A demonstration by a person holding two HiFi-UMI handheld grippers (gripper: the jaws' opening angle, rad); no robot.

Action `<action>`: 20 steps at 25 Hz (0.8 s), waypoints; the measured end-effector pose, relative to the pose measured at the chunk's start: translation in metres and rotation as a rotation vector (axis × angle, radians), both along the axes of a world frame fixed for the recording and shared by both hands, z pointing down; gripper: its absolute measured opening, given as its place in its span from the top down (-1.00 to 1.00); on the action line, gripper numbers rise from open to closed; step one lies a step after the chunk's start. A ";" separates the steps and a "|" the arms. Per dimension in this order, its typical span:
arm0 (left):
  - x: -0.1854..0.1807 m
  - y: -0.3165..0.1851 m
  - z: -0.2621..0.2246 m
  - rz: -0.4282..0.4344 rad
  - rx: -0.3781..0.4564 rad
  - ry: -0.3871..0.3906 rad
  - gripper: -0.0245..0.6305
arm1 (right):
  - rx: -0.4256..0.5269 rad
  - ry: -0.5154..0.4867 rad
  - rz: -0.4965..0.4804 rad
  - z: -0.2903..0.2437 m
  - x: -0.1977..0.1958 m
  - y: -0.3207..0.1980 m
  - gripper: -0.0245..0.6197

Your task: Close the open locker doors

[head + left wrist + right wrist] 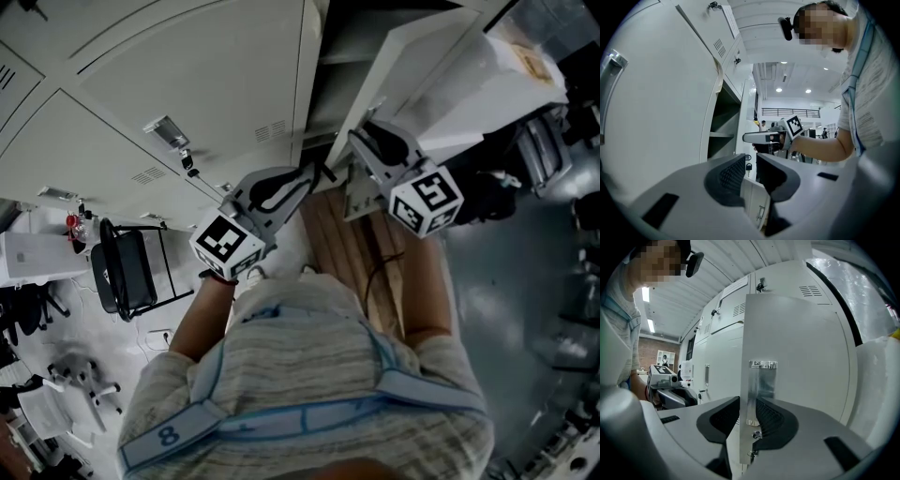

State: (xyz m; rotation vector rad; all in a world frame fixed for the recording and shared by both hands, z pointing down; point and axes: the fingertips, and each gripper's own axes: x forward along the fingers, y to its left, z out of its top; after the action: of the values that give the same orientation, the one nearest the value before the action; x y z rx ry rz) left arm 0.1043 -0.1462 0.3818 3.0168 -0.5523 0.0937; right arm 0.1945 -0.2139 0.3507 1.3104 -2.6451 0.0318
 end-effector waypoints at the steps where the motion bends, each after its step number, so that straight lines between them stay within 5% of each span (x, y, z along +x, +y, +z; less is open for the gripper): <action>1: -0.001 -0.001 0.000 -0.001 -0.001 -0.001 0.73 | -0.001 -0.001 0.002 0.000 -0.001 -0.002 0.60; 20: -0.021 -0.023 0.002 -0.035 -0.010 0.005 0.73 | 0.001 -0.017 0.012 0.000 -0.021 -0.041 0.60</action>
State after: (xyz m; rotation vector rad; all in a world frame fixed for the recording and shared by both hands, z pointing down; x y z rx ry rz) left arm 0.0829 -0.1691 0.3840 2.9956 -0.6019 0.0867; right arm 0.1733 -0.2551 0.3511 1.3318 -2.6521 0.0436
